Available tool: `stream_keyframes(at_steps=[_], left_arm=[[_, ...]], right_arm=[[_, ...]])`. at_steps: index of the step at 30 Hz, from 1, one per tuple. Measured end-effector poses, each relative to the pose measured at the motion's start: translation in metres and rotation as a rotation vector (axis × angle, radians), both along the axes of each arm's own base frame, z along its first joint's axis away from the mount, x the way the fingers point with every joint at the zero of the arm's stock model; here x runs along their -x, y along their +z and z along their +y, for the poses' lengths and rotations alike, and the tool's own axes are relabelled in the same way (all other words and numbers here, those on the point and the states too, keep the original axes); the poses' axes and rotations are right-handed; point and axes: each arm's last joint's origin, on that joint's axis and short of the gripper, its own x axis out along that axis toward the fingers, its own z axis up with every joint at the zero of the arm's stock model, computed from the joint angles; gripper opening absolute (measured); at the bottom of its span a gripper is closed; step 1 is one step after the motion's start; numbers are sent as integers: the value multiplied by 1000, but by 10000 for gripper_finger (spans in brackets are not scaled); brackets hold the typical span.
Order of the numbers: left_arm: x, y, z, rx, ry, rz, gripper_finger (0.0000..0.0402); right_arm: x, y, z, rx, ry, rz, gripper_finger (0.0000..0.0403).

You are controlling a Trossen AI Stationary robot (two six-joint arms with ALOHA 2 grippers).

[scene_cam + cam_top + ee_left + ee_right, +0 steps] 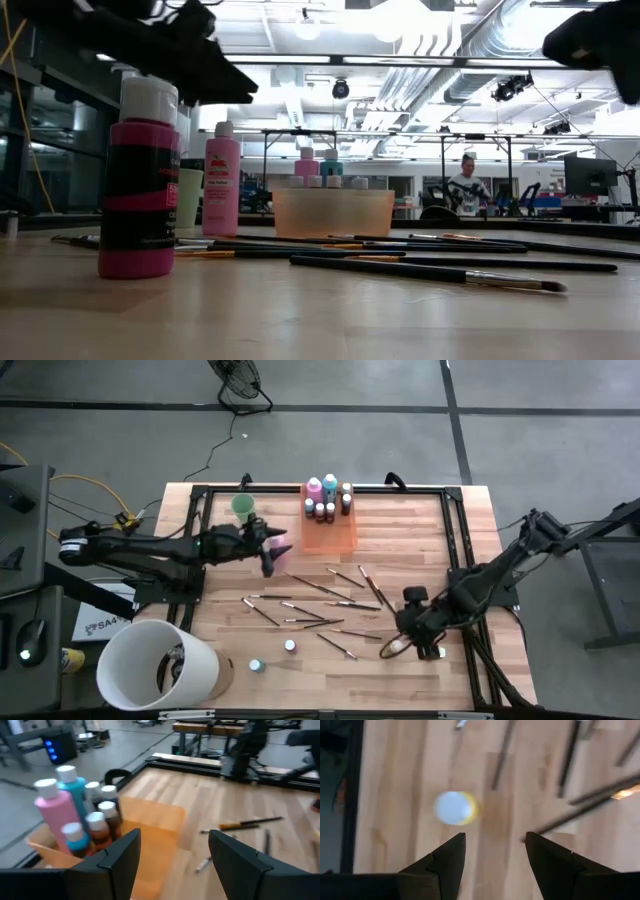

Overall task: Pick & Place Paint Supplies
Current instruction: Put the yellow paint bottle into the orange bin

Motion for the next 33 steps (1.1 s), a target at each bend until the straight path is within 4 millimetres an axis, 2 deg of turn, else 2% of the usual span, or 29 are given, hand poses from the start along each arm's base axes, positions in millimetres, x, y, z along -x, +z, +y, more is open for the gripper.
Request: stream_keyframes(at_steps=[6,15,21,28,33], left_arm=[[4,-7,-22,3,-15,4,228],[5,-7,-44,-2,-26,1,228],[6,-6,-45,-10,4,-5,228],[6,-5,-45,-11,3,-20,228],[6,-4,-45,-24,1,-22,228]], right_arm=[[-6,-10,20,-32,52,-21,201],[-6,-12,28,-20,75,-62,201],[-9,-15,29,19,81,-88,201],[-17,-34,36,52,92,-30,201],[-19,-34,38,37,82,-46,201]])
